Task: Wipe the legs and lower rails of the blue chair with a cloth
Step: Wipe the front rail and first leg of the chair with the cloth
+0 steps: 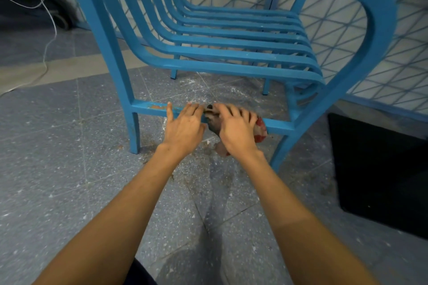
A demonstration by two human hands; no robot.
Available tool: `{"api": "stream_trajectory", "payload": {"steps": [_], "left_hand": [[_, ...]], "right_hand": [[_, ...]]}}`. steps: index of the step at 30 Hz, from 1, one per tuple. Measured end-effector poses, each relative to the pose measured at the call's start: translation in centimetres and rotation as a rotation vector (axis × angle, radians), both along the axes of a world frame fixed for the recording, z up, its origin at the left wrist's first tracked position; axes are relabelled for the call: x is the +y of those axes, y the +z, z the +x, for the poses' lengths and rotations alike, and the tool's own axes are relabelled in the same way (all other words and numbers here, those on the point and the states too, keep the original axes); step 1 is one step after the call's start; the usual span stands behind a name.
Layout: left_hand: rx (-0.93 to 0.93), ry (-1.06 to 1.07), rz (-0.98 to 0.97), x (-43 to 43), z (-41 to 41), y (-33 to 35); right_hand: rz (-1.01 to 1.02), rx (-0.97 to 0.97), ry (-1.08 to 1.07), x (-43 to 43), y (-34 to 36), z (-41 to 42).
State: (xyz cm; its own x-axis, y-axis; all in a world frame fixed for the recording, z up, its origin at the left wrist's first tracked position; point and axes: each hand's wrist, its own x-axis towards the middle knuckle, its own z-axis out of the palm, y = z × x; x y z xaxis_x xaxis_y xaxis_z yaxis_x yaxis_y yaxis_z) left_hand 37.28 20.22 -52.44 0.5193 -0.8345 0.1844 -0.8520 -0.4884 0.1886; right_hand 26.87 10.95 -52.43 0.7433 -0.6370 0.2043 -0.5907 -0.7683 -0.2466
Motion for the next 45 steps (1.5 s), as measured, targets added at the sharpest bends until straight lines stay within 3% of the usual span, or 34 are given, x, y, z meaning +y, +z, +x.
{"api": "stream_trajectory", "payload": {"steps": [3,8,13,17,21,24,29,34,39,45], "left_hand": [[-0.001,0.003,-0.031,0.1,0.1,-0.1],[0.021,-0.022,-0.025,0.6,0.2,0.0],[0.04,-0.026,0.004,1.0,0.5,0.2],[0.044,0.031,0.007,1.3,1.2,0.2],[0.06,0.043,0.002,1.5,1.5,0.3],[0.06,0.026,0.02,1.8,1.5,0.2],[0.073,0.032,0.014,2.7,1.9,0.2],[0.052,-0.001,0.062,3.6,2.3,-0.3],[0.052,-0.022,0.106,3.9,2.6,-1.1],[0.061,-0.026,0.031,3.9,2.9,-1.1]], "right_hand": [[-0.068,-0.022,0.078,-1.0,-1.0,-3.3],[-0.144,-0.032,-0.028,-4.6,-0.7,-9.0],[0.152,0.107,-0.341,-4.1,2.3,-3.4],[0.141,0.205,-0.156,-0.9,1.9,0.7],[-0.08,0.133,0.001,-0.1,0.6,-0.8],[-0.067,0.042,0.059,-2.2,0.7,-3.7],[-0.014,0.032,-0.062,-4.7,1.3,-6.4],[0.106,0.113,-0.349,-2.2,2.0,-0.3],[-0.003,0.082,-0.175,2.6,0.4,4.2],[-0.148,0.043,0.027,0.3,-1.0,-0.2]]}}
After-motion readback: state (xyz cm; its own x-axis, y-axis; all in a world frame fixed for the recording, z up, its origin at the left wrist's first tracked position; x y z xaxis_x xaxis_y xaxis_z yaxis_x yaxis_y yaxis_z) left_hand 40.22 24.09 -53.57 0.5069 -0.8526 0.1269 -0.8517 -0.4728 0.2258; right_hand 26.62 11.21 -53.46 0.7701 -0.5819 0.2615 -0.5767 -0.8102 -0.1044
